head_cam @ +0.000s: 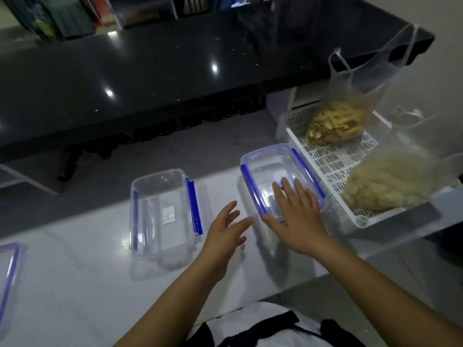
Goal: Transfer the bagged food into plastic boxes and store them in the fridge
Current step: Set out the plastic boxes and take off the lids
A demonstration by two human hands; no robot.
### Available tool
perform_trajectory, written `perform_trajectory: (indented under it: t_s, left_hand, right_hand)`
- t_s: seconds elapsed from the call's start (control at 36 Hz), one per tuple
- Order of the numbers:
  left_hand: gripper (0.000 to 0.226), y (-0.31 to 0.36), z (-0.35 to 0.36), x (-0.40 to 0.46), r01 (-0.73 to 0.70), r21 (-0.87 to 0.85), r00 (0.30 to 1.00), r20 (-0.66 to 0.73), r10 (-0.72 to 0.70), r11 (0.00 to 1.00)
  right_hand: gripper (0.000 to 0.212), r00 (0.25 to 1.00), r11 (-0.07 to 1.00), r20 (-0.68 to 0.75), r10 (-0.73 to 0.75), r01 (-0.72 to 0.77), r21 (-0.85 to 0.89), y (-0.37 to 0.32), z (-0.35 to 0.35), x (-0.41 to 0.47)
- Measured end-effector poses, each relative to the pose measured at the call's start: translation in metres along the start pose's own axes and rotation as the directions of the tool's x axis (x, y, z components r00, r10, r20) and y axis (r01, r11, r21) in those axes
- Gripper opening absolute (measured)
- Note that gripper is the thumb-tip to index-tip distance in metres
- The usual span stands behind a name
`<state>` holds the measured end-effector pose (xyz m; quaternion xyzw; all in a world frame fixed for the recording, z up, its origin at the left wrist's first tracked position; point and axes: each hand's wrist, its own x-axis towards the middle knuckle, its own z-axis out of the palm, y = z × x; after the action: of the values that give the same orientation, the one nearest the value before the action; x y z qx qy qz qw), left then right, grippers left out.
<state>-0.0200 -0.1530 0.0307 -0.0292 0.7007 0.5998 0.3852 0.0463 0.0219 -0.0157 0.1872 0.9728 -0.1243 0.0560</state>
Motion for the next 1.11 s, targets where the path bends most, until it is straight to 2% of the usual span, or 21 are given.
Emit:
perform_trajectory:
  t_s: [0.11,0.25,0.33,0.42,0.44,0.5,0.56,0.64,0.72,0.78,0.97,1.11]
  left_hand:
    - [0.054,-0.009,0.006,0.001,0.0,-0.104,0.999,0.035,0.004,0.995]
    - [0.055,-0.03,-0.015,-0.011,0.015,-0.15,1.0,0.001,-0.015,0.989]
    - [0.059,-0.043,-0.037,-0.023,0.03,-0.123,0.999,0.029,-0.027,0.992]
    - [0.064,-0.056,-0.057,-0.035,0.035,-0.13,0.999,0.027,-0.031,0.991]
    - [0.065,-0.059,-0.061,-0.039,0.038,-0.136,0.999,0.027,-0.034,0.99]
    - [0.063,-0.066,-0.067,-0.043,0.047,-0.15,0.999,0.029,-0.043,0.988]
    - [0.063,-0.07,-0.07,-0.046,0.045,-0.157,0.999,0.027,-0.041,0.987]
    - [0.063,-0.072,-0.071,-0.047,0.022,-0.169,1.0,0.02,-0.019,0.985]
    - [0.065,-0.074,-0.073,-0.047,0.017,-0.195,1.0,0.027,-0.012,0.981]
    - [0.064,-0.075,-0.074,-0.047,0.025,-0.221,0.999,0.032,-0.019,0.975]
    - [0.058,-0.079,-0.071,-0.044,0.078,-0.357,0.995,0.089,-0.049,0.931]
    - [0.049,-0.083,-0.063,-0.04,0.099,-0.447,0.993,0.108,-0.057,0.889]
  right_hand:
    - [0.086,1.0,1.0,0.01,-0.008,0.007,0.028,-0.024,0.005,-0.031]
    - [0.082,0.984,0.984,0.15,-0.097,0.072,0.162,-0.048,-0.006,-0.083]
    - [0.074,0.993,0.926,0.081,-0.091,0.055,0.373,-0.051,-0.024,-0.102]
    - [0.053,0.99,0.76,-0.086,0.107,-0.026,0.649,-0.035,-0.031,-0.103]
    - [0.049,0.981,0.681,-0.068,0.179,-0.074,0.729,-0.027,-0.031,-0.1]
    - [0.044,0.954,0.443,0.132,0.269,-0.244,0.863,-0.013,-0.029,-0.094]
    - [0.043,0.917,0.236,0.325,0.23,-0.377,0.896,-0.004,-0.024,-0.091]
    - [0.043,0.879,0.085,0.43,0.205,-0.453,0.887,0.005,-0.015,-0.088]
    - [0.041,0.86,-0.007,0.479,0.177,-0.486,0.874,0.01,-0.01,-0.086]
    - [0.039,0.853,-0.037,0.498,0.154,-0.499,0.866,0.013,-0.009,-0.086]
    - [0.034,0.86,-0.042,0.487,0.151,-0.487,0.873,0.026,-0.011,-0.083]
    - [0.032,0.856,-0.051,0.461,0.234,-0.463,0.885,0.035,-0.007,-0.086]
